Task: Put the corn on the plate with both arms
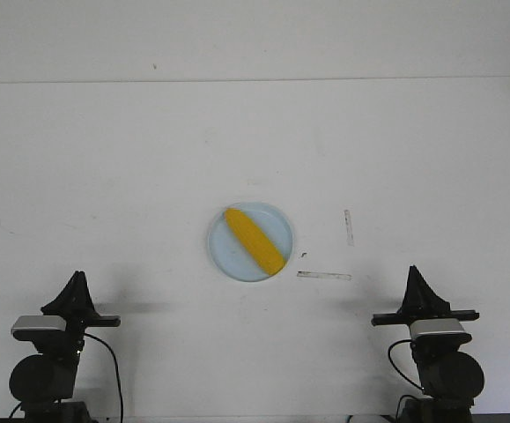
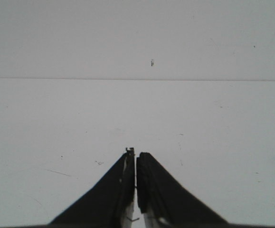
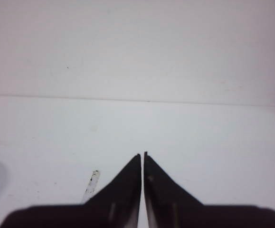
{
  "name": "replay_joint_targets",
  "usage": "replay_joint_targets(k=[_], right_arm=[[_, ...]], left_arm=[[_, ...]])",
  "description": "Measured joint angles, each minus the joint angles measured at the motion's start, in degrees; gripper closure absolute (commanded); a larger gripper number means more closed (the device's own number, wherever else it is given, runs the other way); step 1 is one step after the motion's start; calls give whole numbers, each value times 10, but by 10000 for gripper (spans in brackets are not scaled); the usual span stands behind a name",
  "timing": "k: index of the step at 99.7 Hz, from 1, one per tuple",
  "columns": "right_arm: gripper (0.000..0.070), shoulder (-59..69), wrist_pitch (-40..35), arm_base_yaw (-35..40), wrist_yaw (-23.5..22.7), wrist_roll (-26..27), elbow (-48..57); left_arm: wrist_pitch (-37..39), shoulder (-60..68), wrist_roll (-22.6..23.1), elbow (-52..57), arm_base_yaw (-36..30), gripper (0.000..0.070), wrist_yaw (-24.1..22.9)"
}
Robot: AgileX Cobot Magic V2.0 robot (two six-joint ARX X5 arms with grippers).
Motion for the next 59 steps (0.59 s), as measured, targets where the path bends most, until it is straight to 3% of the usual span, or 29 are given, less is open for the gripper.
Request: replay_joint_targets(k=[59], right_arm=[[688, 0, 0, 0, 0, 0, 0]], left_arm=[[0, 0, 0, 0, 4, 696, 0]])
